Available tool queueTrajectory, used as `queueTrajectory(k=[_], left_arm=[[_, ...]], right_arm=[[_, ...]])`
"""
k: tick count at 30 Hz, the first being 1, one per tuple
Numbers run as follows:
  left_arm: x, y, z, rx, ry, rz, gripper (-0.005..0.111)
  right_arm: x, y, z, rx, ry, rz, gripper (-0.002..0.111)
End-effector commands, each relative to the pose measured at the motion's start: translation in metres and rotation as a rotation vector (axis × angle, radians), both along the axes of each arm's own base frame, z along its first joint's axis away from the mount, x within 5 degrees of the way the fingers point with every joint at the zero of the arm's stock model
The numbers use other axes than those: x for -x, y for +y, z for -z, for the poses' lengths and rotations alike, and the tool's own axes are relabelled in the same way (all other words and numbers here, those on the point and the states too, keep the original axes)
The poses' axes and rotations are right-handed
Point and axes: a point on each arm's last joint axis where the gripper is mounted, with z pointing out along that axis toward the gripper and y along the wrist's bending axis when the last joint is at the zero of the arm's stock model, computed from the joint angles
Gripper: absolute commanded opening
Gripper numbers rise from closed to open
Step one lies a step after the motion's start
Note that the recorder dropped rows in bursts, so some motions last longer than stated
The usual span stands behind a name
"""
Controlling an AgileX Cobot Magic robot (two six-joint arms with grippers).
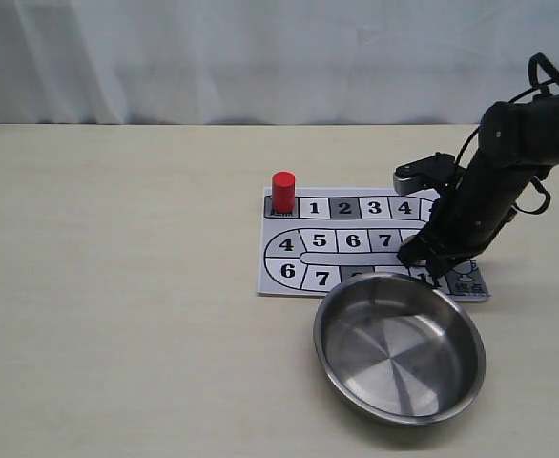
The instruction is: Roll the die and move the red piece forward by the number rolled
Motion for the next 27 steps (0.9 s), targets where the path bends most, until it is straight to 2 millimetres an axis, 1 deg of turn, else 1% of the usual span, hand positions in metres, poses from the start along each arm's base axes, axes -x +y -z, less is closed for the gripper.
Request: queueTrajectory(k=[1, 7, 10, 12, 14, 16, 17, 18, 19, 20, 21, 22, 23, 24, 25, 26, 27], left_arm=[[0.0, -0.001, 0.0, 0.007, -0.011, 0.012, 0.0], [0.0, -0.001, 0.0, 0.007, -0.011, 0.012, 0.0], [0.0, -0.001, 0.0, 0.007, -0.011, 0.012, 0.0], [0.0, -0.001, 0.0, 0.007, -0.011, 0.012, 0.0], [0.0, -0.001, 0.0, 0.007, -0.011, 0.012, 0.0], [0.0, -0.001, 0.0, 0.007, -0.011, 0.012, 0.0], [0.0, -0.001, 0.0, 0.007, -0.011, 0.012, 0.0], [0.0, -0.001, 0.0, 0.007, -0.011, 0.012, 0.0], [0.0, -0.001, 0.0, 0.007, -0.011, 0.012, 0.0], [0.0, -0.001, 0.0, 0.007, -0.011, 0.012, 0.0], [0.0, -0.001, 0.0, 0.007, -0.011, 0.012, 0.0], [0.0, -0.001, 0.0, 0.007, -0.011, 0.012, 0.0], [0.0, -0.001, 0.0, 0.007, -0.011, 0.012, 0.0], [0.0, -0.001, 0.0, 0.007, -0.011, 0.012, 0.0], [0.0, -0.001, 0.0, 0.007, -0.011, 0.012, 0.0], [0.0, -0.001, 0.0, 0.007, -0.011, 0.012, 0.0], [0.0, -0.001, 0.0, 0.007, -0.011, 0.012, 0.0]], right_arm=[[-0.002, 0.0, -0.001, -0.002, -0.012, -0.001, 0.004], [-0.001, 0.0, -0.001, -0.002, -0.009, -0.001, 0.004], [0.0, 0.0, -0.005, 0.004, -0.003, -0.005, 0.004], [0.001, 0.0, -0.015, 0.001, -0.024, -0.007, 0.004], [0.002, 0.0, -0.029, -0.003, -0.062, -0.007, 0.004], [0.002, 0.0, -0.047, -0.012, -0.121, -0.004, 0.004], [0.003, 0.001, -0.061, -0.033, -0.178, 0.004, 0.004], [0.003, 0.003, -0.069, -0.057, -0.204, 0.019, 0.004], [0.002, 0.009, -0.08, -0.117, -0.246, 0.048, 0.005], [0.001, 0.013, -0.085, -0.145, -0.26, 0.05, 0.008], [0.0, 0.026, -0.092, -0.186, -0.273, 0.02, 0.017], [0.0, 0.033, -0.093, -0.195, -0.278, 0.004, 0.024], [-0.002, 0.048, -0.095, -0.208, -0.324, -0.023, 0.038], [-0.003, 0.058, -0.096, -0.215, -0.357, -0.042, 0.05], [-0.005, 0.067, -0.096, -0.227, -0.387, -0.05, 0.059], [-0.007, 0.076, -0.096, -0.24, -0.403, -0.046, 0.064], [-0.01, 0.084, -0.094, -0.258, -0.405, -0.025, 0.066]])
